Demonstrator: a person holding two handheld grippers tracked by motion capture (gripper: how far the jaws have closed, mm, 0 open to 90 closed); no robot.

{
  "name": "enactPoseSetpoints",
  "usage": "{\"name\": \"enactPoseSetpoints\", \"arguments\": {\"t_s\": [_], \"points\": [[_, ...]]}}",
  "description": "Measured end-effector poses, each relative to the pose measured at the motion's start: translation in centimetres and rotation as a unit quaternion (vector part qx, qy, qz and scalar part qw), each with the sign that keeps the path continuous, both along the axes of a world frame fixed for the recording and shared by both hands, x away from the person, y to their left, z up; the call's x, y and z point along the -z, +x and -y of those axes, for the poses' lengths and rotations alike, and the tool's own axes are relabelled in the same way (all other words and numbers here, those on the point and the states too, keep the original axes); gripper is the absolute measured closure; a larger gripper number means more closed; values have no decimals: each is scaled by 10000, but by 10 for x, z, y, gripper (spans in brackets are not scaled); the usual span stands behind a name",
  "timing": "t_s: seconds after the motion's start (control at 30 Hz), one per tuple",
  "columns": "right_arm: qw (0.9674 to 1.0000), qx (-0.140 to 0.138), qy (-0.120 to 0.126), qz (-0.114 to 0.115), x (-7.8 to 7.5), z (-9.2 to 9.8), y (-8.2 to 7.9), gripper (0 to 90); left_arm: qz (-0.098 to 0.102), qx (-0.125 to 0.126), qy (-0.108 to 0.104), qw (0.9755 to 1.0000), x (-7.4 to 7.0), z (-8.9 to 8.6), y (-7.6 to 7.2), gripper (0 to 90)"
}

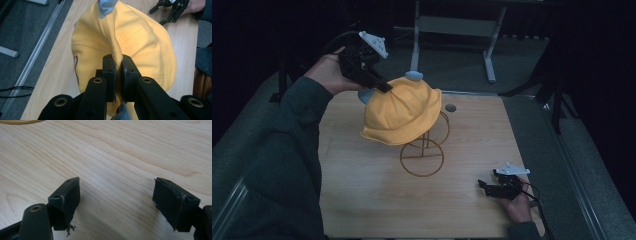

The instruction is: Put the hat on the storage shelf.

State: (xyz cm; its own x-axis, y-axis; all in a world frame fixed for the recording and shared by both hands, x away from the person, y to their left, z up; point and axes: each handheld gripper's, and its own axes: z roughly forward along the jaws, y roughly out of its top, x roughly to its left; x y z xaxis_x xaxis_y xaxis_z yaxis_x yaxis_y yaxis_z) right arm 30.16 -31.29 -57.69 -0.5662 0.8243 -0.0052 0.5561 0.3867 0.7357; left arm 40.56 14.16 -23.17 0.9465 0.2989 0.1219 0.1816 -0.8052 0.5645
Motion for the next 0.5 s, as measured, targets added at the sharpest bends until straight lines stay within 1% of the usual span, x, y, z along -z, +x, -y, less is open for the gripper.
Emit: {"name": "enactPoseSetpoints", "arguments": {"t_s": [0.2, 0.37, 0.5], "points": [[10000, -3, -5, 2, 0, 0, 0, 218, -28, 28, 42, 10000, 3, 8, 3, 836], [10000, -3, -5, 2, 0, 0, 0, 218, 47, 72, 86, 9999, 1, 19, 2, 834], [10000, -4, -4, 0, 0, 0, 0, 218, 40, 128, 77, 9999, 2, 29, 3, 833]]}}
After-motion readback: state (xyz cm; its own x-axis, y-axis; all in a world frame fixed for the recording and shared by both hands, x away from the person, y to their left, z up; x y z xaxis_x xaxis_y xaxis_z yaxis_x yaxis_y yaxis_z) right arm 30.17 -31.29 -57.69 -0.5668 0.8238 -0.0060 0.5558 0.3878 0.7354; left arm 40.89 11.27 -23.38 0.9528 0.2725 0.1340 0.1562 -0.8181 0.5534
